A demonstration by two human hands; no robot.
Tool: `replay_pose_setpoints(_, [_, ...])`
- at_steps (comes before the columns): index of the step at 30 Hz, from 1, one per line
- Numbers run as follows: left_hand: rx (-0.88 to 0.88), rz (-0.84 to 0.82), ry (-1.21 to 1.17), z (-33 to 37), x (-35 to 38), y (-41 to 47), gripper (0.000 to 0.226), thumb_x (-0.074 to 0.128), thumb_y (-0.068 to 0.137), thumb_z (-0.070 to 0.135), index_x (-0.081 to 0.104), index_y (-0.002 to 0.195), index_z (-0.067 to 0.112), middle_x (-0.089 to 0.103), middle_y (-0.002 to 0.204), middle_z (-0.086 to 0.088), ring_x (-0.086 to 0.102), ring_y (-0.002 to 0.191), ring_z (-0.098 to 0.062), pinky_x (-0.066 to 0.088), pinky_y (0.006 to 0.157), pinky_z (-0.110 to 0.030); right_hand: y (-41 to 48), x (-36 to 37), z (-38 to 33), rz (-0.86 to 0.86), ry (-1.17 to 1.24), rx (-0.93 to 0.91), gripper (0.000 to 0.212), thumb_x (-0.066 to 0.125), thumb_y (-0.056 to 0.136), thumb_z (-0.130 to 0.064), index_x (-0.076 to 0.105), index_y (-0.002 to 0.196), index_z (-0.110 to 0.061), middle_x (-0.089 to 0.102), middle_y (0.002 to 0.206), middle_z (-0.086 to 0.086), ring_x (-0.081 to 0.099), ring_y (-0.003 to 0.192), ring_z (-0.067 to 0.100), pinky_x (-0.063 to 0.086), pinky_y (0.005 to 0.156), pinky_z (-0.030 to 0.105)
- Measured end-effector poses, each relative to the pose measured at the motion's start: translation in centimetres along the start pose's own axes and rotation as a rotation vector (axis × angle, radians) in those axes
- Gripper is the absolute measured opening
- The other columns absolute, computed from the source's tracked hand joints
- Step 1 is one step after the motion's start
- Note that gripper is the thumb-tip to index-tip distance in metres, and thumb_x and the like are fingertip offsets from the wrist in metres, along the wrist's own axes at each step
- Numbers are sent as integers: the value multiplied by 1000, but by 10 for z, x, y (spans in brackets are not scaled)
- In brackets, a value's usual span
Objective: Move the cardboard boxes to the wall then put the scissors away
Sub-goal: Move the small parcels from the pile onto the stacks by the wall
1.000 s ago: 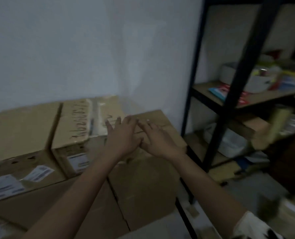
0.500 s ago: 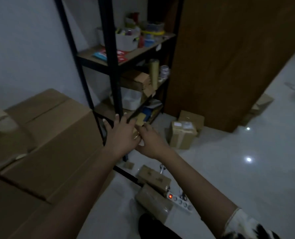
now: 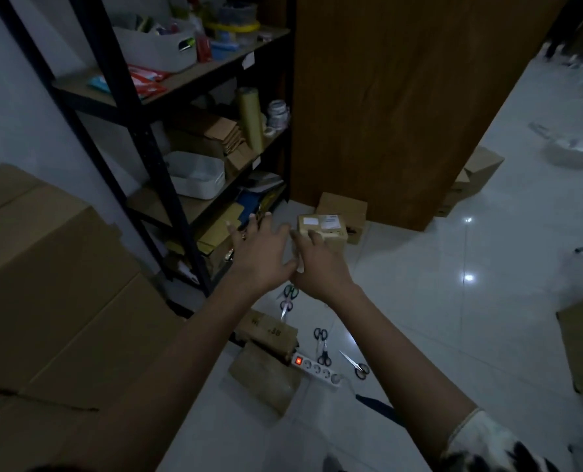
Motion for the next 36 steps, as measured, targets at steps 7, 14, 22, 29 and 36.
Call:
replay_pose_setpoints(7, [-45,-33,-61,67,36,38,69,50,91,52,25,150,25,18,159,-12,11,147,-33,7,113,-65,14,-16,88,-53,20,-5,76,58,92,-32,14,154,-28,20,157,14,37,134,37,40,101,45])
replay_pose_setpoints(14, [-61,-229,-52,124,94,73,70,45,94,53,19,152,23,14,159,-10,9,146,-34,2,114,-59,11,-7,187,-156,-20,93,80,59,92,-44,14,155,-28,15,160,12,31,137,38,37,104,47])
replay_pose_setpoints(22, [-64,-293,-82,159,126,146,72,48,93,51,19,152,24,14,159,-10,12,145,-34,5,116,-54,52,-6,270,-230,-114,136,81,61,91,-40,14,155,-26,15,158,14,33,134,39,37,102,46])
replay_pose_setpoints(29, [-83,-321,-88,188,148,259,70,52,91,51,25,150,23,21,156,-11,19,142,-35,11,115,-55,152,-24,328,-230,-316,-17,82,62,89,-46,15,154,-28,15,158,14,28,137,38,35,104,50])
replay_pose_setpoints(36, [-207,-325,-195,206,158,406,71,53,92,49,22,151,24,19,157,-10,17,143,-36,10,116,-54,266,-62,399,-342,-343,-115,84,61,90,-48,12,155,-30,2,162,12,12,145,38,29,109,55])
Point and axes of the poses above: each hand's wrist, its own y-axis towards the middle knuckle, its own x-axis out of the palm, z = x × y, the point moved 5 cm from there along y, towards the middle knuckle
